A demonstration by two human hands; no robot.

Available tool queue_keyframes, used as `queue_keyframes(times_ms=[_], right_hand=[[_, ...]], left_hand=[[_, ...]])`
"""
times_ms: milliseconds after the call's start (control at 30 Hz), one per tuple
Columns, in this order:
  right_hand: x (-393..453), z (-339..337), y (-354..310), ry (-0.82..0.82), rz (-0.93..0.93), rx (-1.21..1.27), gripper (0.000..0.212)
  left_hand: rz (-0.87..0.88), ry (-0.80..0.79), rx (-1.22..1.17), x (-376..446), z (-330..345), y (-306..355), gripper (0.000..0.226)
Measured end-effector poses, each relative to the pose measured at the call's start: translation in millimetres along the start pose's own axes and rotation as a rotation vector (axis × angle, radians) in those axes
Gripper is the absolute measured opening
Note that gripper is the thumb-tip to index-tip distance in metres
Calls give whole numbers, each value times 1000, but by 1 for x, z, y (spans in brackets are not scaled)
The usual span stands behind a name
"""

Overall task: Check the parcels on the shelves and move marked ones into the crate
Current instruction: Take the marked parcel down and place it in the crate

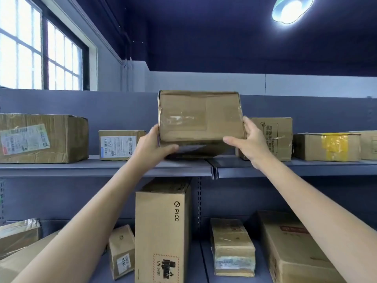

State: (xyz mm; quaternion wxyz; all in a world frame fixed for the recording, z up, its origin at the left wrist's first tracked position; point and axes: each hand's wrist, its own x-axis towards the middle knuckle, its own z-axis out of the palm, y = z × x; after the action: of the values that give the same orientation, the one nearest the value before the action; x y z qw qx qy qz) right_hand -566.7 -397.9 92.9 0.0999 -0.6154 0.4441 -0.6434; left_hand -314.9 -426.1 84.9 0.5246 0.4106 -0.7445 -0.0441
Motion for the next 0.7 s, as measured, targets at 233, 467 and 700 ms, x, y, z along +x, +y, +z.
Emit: queue_keyframes(times_ms=[233,467,700], right_hand=[[-16,-4,-40,193,-361,-439,81],[-22,-7,-65,395,-536,-467,53],[-27,-16,-73,564,-528,-282,46]], left_hand=[[109,296,-264,-9,-19,36,50],[219,381,-380,-12,-32,45,42],[334,276,-332,-8,-45,65,38]])
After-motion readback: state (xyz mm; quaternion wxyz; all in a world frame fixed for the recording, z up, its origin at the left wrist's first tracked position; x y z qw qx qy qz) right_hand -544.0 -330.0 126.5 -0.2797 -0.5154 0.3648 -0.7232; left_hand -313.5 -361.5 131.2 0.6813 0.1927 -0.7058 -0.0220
